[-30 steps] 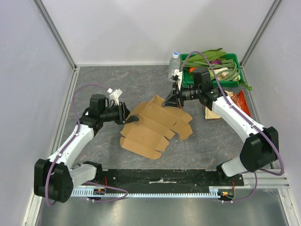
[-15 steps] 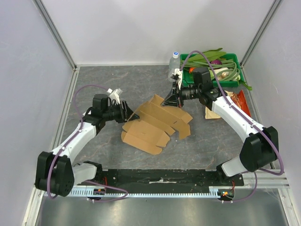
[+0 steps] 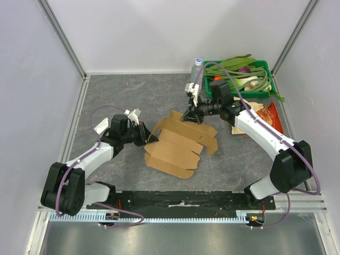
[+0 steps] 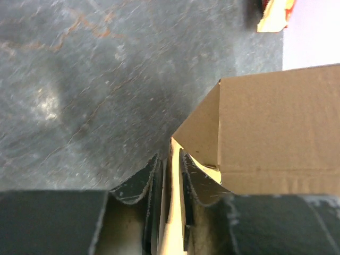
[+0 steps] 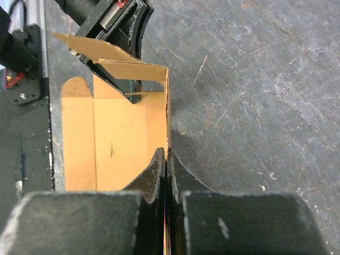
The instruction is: Fold the paper box
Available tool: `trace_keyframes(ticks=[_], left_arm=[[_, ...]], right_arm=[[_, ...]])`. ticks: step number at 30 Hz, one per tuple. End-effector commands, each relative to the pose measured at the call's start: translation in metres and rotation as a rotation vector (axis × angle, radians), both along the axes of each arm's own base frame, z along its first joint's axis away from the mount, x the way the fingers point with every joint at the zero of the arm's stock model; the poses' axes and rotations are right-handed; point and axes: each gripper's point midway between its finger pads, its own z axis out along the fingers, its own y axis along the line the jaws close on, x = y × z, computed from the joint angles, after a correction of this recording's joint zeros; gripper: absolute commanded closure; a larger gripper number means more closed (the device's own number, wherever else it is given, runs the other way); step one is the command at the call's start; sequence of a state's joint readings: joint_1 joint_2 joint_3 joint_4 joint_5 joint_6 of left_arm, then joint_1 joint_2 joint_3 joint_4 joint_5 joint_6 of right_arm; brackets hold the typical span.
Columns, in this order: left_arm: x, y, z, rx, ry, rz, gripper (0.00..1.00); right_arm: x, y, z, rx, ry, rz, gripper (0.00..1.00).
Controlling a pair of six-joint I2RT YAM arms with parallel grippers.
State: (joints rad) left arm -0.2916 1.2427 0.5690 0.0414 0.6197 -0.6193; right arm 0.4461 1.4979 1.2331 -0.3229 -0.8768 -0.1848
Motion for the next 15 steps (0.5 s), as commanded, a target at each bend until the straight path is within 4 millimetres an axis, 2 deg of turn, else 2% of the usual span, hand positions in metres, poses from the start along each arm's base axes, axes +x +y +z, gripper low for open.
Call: trace_keyframes(ticks=[1, 2, 3, 5, 6, 7, 9, 12, 15], left_arm=[[0.002, 0.013, -0.007, 0.018, 0.001, 0.124, 0.68], [0.002, 0.017, -0.008, 0.031, -0.009, 0.152, 0.58], [-0.005, 0.023, -0.014, 0.047, 0.004, 0.174, 0.54], [-0.006, 0.034, -0.003, 0.061, -0.049, 0.238, 0.49], [-0.018, 0.042, -0.014, 0.095, -0.002, 0.26, 0.48], [-0.02, 0.046, -0.003, 0.079, -0.043, 0.287, 0.48], [-0.028, 0.055, -0.008, 0.103, -0.034, 0.328, 0.49], [-0.034, 0.059, 0.011, 0.056, -0.116, 0.35, 0.56], [-0.037, 0.055, 0.035, 0.008, -0.183, 0.329, 0.58]], right_arm=[[0.002, 0.003, -0.019, -0.156, -0.151, -0.025, 1.0], [0.002, 0.004, -0.023, -0.193, -0.182, -0.044, 1.0], [0.004, 0.003, -0.024, -0.216, -0.204, -0.061, 1.0], [0.006, 0.001, -0.029, -0.279, -0.262, -0.09, 1.0], [0.007, 0.0, -0.03, -0.299, -0.285, -0.099, 1.0], [0.007, -0.001, -0.031, -0.318, -0.312, -0.103, 1.0], [0.007, 0.001, -0.03, -0.354, -0.364, -0.122, 1.0], [0.003, 0.005, -0.032, -0.4, -0.425, -0.122, 1.0], [0.0, 0.01, -0.032, -0.43, -0.467, -0.151, 1.0]])
